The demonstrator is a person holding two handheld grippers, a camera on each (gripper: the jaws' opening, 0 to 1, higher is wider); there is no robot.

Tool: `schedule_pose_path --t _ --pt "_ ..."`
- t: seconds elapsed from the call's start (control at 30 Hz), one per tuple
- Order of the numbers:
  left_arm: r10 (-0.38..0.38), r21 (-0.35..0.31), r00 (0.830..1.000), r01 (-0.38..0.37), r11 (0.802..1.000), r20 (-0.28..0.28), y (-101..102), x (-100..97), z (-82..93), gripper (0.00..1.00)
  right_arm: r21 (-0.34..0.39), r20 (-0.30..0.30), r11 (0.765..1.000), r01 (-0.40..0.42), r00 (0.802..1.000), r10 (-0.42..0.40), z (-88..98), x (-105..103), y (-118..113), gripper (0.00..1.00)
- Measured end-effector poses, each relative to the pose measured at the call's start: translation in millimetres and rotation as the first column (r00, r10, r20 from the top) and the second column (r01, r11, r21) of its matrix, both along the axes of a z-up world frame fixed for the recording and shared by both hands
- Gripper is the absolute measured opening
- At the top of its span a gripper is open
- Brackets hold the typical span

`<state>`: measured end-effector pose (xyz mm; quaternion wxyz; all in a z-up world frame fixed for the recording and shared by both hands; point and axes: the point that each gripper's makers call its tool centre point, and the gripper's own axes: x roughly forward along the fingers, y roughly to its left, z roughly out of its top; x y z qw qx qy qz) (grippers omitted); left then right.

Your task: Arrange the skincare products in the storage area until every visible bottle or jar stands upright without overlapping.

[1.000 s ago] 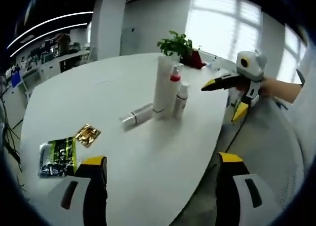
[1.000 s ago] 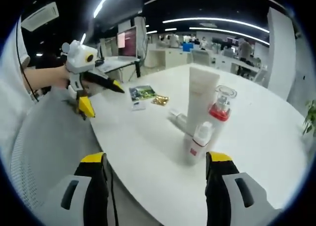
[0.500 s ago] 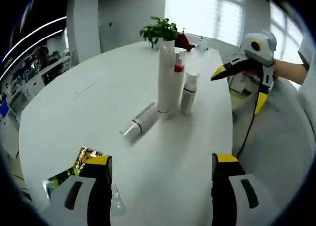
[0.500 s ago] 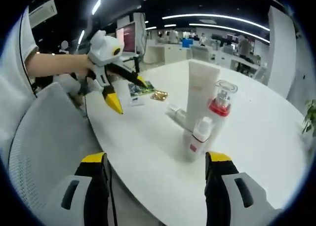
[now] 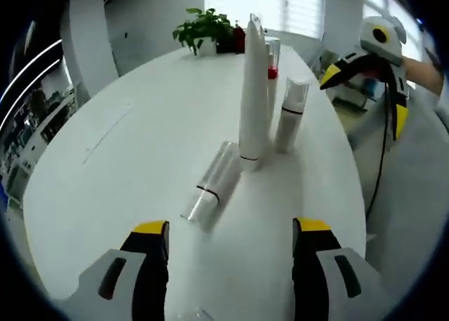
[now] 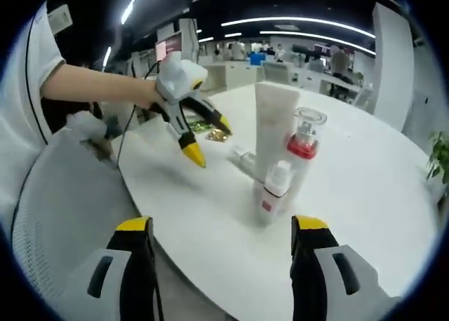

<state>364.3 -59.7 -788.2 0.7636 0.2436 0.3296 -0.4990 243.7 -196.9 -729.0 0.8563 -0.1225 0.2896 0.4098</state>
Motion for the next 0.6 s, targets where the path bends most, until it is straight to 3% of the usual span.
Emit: schedule_pose_path --t 0.13,0.33,0.6 --pt "-0.028 0.047 0.999 0.027 0.999 0.026 2.7 21.3 -13.5 0.59 -0.001 -0.004 1.0 0.004 1.0 -0.004 -0.4 0.2 -0.1 0.79" --pt "-0.076 0.1 0.995 0.07 0.992 0.057 -4.2 30.9 -20.1 0.5 -0.007 -0.008 1.0 0.004 1.0 -0.004 -1.6 -0.1 -0.4 0.79" --pt "-0.152 0.165 0.987 0.14 0.976 0.057 -11.5 36.7 -26.7 0.41 -0.009 -0.014 1.0 0.003 1.0 -0.004 -2.2 -0.7 0.0 0.78"
